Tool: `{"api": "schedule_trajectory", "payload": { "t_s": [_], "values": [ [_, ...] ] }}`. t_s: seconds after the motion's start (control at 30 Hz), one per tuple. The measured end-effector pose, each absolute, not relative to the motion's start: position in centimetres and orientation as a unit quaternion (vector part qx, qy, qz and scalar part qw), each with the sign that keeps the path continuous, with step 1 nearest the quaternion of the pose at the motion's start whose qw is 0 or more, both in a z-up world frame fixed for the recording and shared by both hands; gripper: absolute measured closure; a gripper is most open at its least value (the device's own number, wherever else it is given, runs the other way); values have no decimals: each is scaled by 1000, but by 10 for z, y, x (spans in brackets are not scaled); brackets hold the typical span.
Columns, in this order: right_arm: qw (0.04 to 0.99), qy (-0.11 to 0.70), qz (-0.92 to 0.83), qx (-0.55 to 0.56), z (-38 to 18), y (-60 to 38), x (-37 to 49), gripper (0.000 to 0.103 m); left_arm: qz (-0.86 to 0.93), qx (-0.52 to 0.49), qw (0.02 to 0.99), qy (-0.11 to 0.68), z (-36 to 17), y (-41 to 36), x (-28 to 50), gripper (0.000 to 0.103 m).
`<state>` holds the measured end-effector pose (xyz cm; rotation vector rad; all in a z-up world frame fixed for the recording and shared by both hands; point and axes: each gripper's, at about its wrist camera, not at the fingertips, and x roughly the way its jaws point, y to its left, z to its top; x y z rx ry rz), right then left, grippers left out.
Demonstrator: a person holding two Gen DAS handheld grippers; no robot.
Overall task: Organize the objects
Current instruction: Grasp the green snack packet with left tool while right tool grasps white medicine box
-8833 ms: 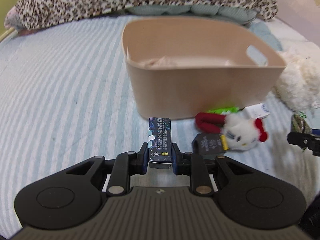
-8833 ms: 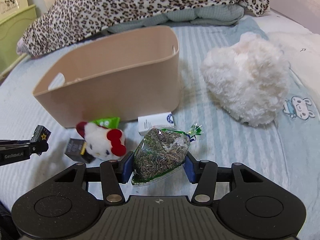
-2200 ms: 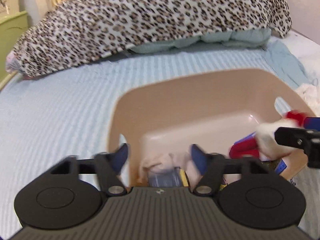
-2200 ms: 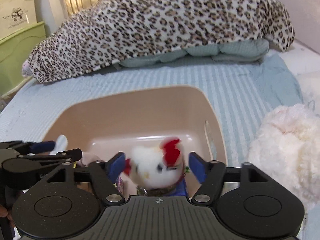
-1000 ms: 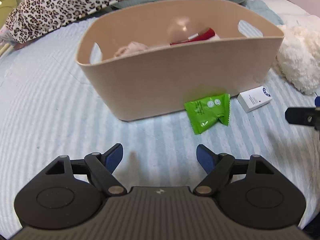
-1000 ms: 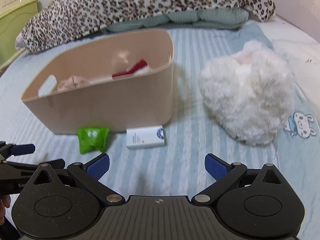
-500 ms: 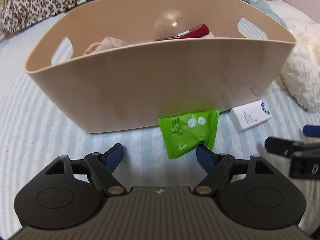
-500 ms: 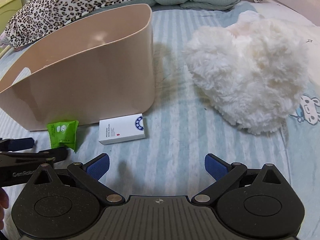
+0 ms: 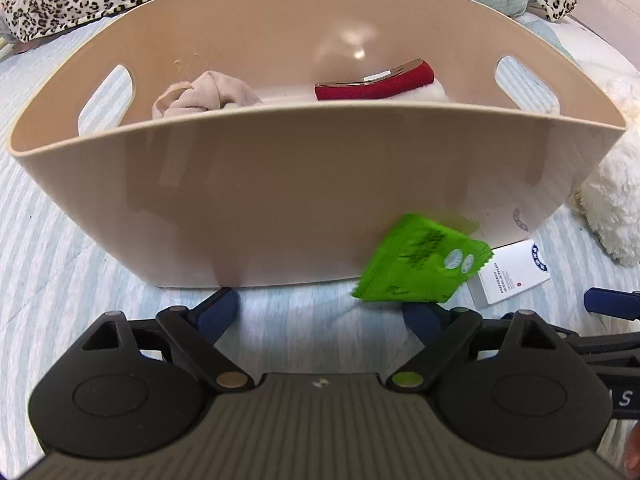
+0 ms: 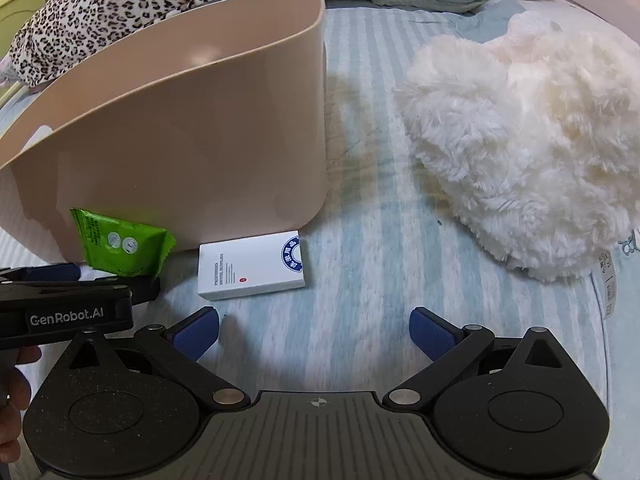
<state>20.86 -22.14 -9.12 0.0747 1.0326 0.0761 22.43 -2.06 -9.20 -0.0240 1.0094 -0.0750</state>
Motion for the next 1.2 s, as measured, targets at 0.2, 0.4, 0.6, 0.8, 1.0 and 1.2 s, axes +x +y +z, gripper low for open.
{"api": "schedule_trajectory", "payload": {
  "t_s": [0.2,0.4,0.6,0.8,1.0,1.2],
  "values": [
    [869,493,29,36,-84,-227,201,0,-55,-42,872,484,-82,-13,210,12],
    [873,485,17,48,-76,-236,195,0,-59,-43,876,477,-76,-22,200,12],
    [871,488,10,66,-79,-248,198,0,-47,-29,878,476,-84,-41,222,11],
    [867,493,14,68,-85,-247,204,0,-9,-23,873,488,-93,-39,229,10],
    [866,495,26,64,-85,-234,211,0,24,-34,872,488,-91,-8,226,10],
    [866,492,51,73,-81,-217,220,0,69,-42,876,476,-87,35,220,11]
  ]
}}
